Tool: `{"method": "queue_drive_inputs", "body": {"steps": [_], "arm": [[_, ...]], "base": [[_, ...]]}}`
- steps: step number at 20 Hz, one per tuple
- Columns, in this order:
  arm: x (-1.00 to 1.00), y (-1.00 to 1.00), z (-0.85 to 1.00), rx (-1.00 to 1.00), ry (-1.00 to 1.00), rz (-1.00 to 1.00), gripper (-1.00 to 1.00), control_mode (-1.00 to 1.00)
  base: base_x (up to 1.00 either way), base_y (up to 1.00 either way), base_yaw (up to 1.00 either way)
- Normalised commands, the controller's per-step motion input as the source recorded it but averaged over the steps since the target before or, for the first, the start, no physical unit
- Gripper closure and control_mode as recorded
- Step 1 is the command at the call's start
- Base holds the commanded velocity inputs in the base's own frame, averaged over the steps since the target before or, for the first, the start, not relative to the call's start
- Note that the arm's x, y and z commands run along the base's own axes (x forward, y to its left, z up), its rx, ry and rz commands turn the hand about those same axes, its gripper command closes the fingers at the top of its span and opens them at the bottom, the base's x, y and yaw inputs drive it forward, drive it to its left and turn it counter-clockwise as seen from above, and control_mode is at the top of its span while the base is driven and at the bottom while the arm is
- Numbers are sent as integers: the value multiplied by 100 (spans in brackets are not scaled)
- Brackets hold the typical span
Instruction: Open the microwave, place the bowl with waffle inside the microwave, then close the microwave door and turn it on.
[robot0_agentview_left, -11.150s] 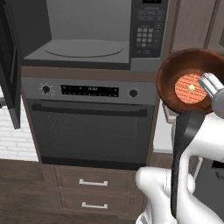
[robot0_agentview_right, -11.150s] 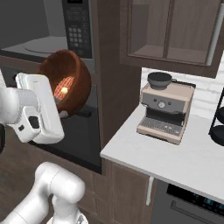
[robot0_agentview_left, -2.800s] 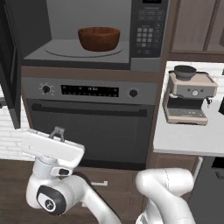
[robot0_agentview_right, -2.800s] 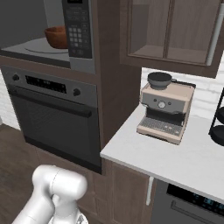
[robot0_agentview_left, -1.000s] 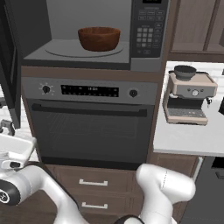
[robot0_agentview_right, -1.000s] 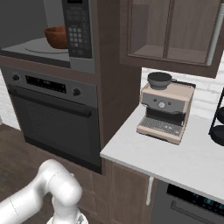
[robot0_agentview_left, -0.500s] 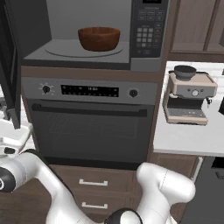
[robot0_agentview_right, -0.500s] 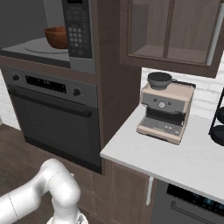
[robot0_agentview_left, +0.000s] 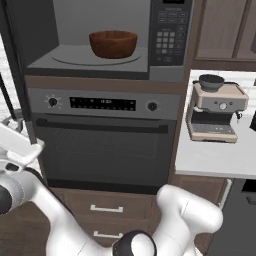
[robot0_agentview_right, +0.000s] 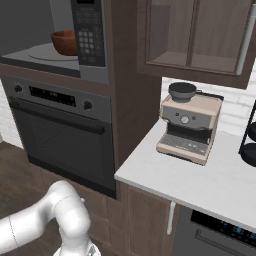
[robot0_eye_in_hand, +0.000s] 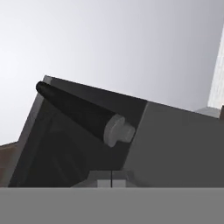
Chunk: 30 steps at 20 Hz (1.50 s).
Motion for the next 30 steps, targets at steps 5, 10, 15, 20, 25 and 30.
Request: {"method": "queue_drive_inputs", "body": {"steps": [5,10,15,20,25,30], "arm": [[-17,-83,60,32,0,0,100,-100],[-6,-99,51,40,5,0,100,-100],[0,-100,33,45,19,0,100,-100],[0,-100,29,46,20,0,100,-100],[4,-100,17,46,15,3,100,-100],[31,-100,0,45,0,7,100,-100]], "base": [[0,0,0],[0,0,0],[0,0,0],[0,0,0],[0,0,0],[0,0,0]]}}
